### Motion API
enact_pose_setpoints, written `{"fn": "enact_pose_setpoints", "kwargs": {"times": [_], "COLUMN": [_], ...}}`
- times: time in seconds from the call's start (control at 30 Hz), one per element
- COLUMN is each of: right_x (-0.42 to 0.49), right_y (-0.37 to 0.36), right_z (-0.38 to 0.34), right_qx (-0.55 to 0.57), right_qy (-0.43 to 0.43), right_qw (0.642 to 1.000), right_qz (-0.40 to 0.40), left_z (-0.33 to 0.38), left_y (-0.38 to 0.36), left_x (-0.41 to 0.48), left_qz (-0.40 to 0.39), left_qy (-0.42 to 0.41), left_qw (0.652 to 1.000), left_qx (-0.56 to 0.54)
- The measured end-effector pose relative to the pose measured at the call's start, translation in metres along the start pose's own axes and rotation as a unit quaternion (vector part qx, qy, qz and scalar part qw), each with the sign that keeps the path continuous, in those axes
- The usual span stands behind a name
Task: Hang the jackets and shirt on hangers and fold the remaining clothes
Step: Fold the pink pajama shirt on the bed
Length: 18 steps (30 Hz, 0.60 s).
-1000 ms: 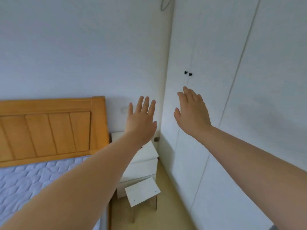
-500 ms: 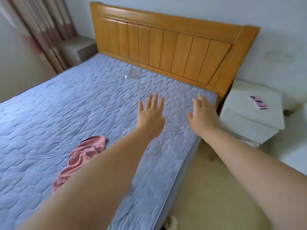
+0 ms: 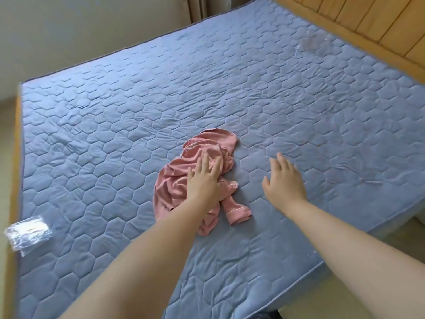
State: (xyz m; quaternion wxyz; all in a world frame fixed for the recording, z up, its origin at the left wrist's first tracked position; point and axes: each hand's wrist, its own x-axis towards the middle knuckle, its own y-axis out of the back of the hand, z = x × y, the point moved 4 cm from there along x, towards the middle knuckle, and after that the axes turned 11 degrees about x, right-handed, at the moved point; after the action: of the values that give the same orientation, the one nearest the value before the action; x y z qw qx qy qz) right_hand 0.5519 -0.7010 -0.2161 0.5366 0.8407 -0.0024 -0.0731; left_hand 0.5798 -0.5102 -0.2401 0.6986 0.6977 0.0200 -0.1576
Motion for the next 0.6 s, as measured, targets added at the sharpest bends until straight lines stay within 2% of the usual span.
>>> {"fn": "enact_pose_setpoints", "kwargs": {"times": [0.17,0.37,0.47,0.53,0.6], "right_x": [0.011,0.014,0.013,0.014,0.014], "right_y": [-0.099,-0.181,-0.205,-0.216,-0.224], "right_z": [0.000,0.020,0.046,0.069,0.095], "right_qx": [-0.008,0.035,0.058,0.078,0.091], "right_qy": [0.017,0.022,0.013,-0.007,-0.032], "right_qw": [0.997,0.994,0.993,0.992,0.991], "right_qz": [-0.079,-0.105,-0.106,-0.099,-0.092], "left_z": [-0.044,-0.061,-0.063,-0.059,-0.052], "left_y": [-0.101,-0.198,-0.227,-0.237,-0.245], "left_x": [0.015,0.026,0.044,0.063,0.080], "left_qz": [-0.074,-0.135,-0.136,-0.112,-0.086], "left_qy": [0.057,0.222,0.228,0.225,0.258], "left_qw": [0.995,0.962,0.958,0.959,0.949], "left_qx": [0.026,-0.091,-0.112,-0.131,-0.158]}}
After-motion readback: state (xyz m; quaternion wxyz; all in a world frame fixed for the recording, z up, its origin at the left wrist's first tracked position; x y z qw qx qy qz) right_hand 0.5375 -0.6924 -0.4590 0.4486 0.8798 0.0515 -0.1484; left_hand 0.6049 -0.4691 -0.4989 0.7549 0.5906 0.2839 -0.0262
